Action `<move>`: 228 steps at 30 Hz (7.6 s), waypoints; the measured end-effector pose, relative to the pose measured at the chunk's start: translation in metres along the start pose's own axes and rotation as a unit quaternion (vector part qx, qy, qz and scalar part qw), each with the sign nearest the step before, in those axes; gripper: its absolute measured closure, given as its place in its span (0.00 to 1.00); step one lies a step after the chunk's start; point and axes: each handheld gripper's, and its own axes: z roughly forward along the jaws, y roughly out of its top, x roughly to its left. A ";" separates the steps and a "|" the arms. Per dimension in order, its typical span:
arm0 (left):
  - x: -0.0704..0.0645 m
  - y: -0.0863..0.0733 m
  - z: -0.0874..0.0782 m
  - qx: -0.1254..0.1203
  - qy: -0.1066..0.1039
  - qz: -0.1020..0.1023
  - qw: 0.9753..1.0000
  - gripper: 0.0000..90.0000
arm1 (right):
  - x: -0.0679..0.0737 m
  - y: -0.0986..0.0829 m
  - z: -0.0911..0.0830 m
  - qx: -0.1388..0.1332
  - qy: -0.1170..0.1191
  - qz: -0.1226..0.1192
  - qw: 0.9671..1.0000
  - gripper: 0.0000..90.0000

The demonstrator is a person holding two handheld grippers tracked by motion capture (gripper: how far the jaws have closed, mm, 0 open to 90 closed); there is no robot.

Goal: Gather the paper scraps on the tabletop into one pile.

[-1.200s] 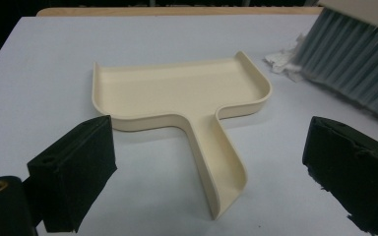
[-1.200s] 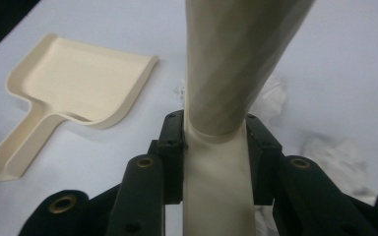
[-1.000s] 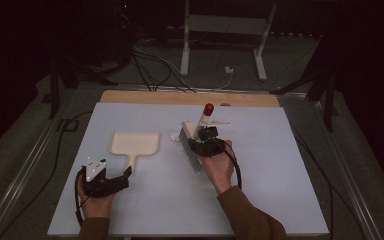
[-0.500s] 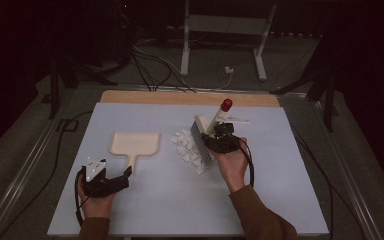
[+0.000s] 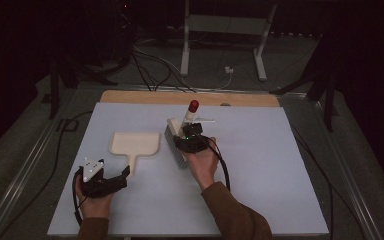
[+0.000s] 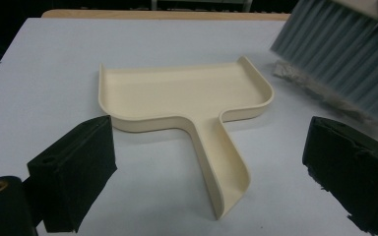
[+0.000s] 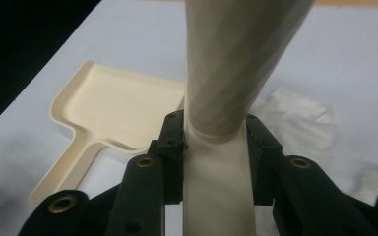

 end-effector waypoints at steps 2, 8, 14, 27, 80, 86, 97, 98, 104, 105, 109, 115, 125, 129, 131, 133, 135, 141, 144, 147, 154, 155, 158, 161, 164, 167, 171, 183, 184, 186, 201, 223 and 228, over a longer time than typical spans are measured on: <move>0.000 0.000 0.000 0.001 0.000 -0.001 1.000 0.07 | 0.001 -0.001 0.009 0.006 -0.005 0.004 1.000 0.74; 0.000 0.000 0.000 0.000 -0.001 -0.001 1.000 0.07 | -0.007 -0.005 0.023 0.028 -0.034 0.019 0.999 0.74; 0.000 0.000 0.000 0.000 -0.001 -0.001 1.000 0.07 | -0.021 -0.008 0.014 0.029 -0.055 0.025 0.998 0.74; -0.001 0.000 0.000 0.002 0.000 0.001 1.000 0.07 | -0.052 -0.019 -0.008 0.024 -0.064 0.049 0.996 0.74; -0.001 0.000 0.001 0.003 0.001 -0.002 1.000 0.07 | -0.123 0.042 -0.049 -0.051 -0.048 -0.030 0.997 0.74; 0.000 0.000 0.001 0.001 0.001 -0.004 1.000 0.07 | -0.129 0.041 -0.030 -0.032 -0.069 -0.083 0.994 0.74; 0.001 0.000 0.000 -0.001 -0.001 -0.007 1.000 0.07 | -0.122 0.038 0.006 -0.025 -0.061 -0.170 0.983 0.74; 0.001 0.000 0.000 -0.001 -0.001 -0.007 1.000 0.07 | -0.121 0.038 0.008 -0.025 -0.061 -0.180 0.982 0.74; 0.000 0.000 -0.001 -0.002 -0.003 -0.009 1.000 0.07 | -0.114 0.037 0.016 -0.039 -0.033 -0.236 0.970 0.74; 0.000 0.000 -0.001 -0.002 -0.003 -0.010 1.000 0.07 | -0.113 0.036 0.017 -0.038 -0.032 -0.246 0.968 0.74; 0.001 0.000 -0.001 -0.002 -0.003 -0.010 1.000 0.07 | -0.108 0.033 0.023 -0.033 -0.026 -0.286 0.957 0.74; 0.001 -0.001 0.000 -0.002 -0.003 -0.009 1.000 0.07 | -0.101 0.026 0.027 -0.016 0.007 -0.334 0.942 0.74; 0.001 -0.001 -0.001 -0.001 -0.001 -0.011 1.000 0.07 | -0.098 0.013 0.017 0.018 0.050 -0.398 0.916 0.74; 0.001 -0.001 -0.001 -0.001 -0.002 -0.012 1.000 0.07 | -0.099 0.008 0.006 0.024 0.062 -0.408 0.910 0.74; 0.001 -0.001 -0.001 -0.001 -0.002 -0.013 1.000 0.07 | -0.099 0.005 -0.001 0.029 0.068 -0.411 0.909 0.74; 0.001 -0.001 -0.001 -0.001 -0.002 -0.014 1.000 0.07 | -0.100 0.003 -0.006 0.034 0.076 -0.410 0.908 0.74; 0.001 -0.002 -0.001 0.000 -0.003 -0.015 1.000 0.07 | -0.100 0.002 -0.013 0.027 0.075 -0.414 0.907 0.74; 0.001 -0.002 0.000 0.000 -0.005 -0.018 1.000 0.08 | -0.107 0.018 -0.023 -0.023 0.071 -0.367 0.927 0.74; 0.002 -0.002 0.000 0.000 -0.005 -0.019 1.000 0.08 | -0.113 0.025 -0.022 -0.039 0.068 -0.337 0.938 0.74; 0.003 -0.002 -0.001 -0.001 -0.005 -0.021 1.000 0.08 | -0.118 0.030 -0.019 -0.041 0.063 -0.307 0.949 0.74; 0.003 -0.002 -0.001 -0.002 -0.005 -0.022 1.000 0.08 | -0.134 0.031 -0.020 -0.037 0.044 -0.254 0.966 0.74; 0.003 -0.002 -0.001 -0.002 -0.005 -0.022 1.000 0.08 | -0.136 0.031 -0.021 -0.037 0.044 -0.245 0.968 0.74; 0.002 -0.002 0.000 0.000 -0.005 -0.021 1.000 0.08 | -0.142 0.031 -0.026 -0.039 0.034 -0.240 0.969 0.74; 0.002 -0.002 0.000 -0.001 -0.006 -0.020 1.000 0.08 | -0.148 0.033 -0.029 -0.022 0.014 -0.229 0.973 0.74; 0.002 -0.002 -0.001 -0.001 -0.005 -0.021 1.000 0.08 | -0.151 0.031 -0.031 0.006 -0.001 -0.227 0.974 0.74; 0.003 -0.002 0.000 -0.001 -0.005 -0.022 1.000 0.08 | -0.152 0.027 -0.033 0.022 -0.019 -0.245 0.969 0.74; 0.002 -0.002 0.000 -0.001 -0.005 -0.021 1.000 0.08 | -0.159 0.027 -0.041 0.016 -0.017 -0.232 0.972 0.74; 0.001 -0.002 0.000 -0.001 -0.005 -0.018 1.000 0.08 | -0.169 0.028 -0.042 0.016 -0.061 -0.241 0.968 0.74; 0.001 -0.002 0.000 0.000 -0.005 -0.018 1.000 0.08 | -0.170 0.028 -0.037 0.018 -0.067 -0.241 0.968 0.74; 0.001 -0.002 0.000 -0.001 -0.006 -0.019 1.000 0.08 | -0.171 0.026 -0.028 0.018 -0.074 -0.250 0.965 0.74; 0.002 -0.002 0.000 -0.001 -0.007 -0.019 1.000 0.08 | -0.120 0.013 0.009 0.017 -0.002 -0.376 0.927 0.74; 0.001 -0.003 0.000 0.001 -0.007 -0.018 1.000 0.08 | -0.106 -0.019 -0.025 0.046 0.104 -0.499 0.859 0.74; 0.001 -0.003 0.001 0.001 -0.007 -0.019 1.000 0.08 | -0.106 -0.024 -0.033 0.049 0.117 -0.503 0.855 0.74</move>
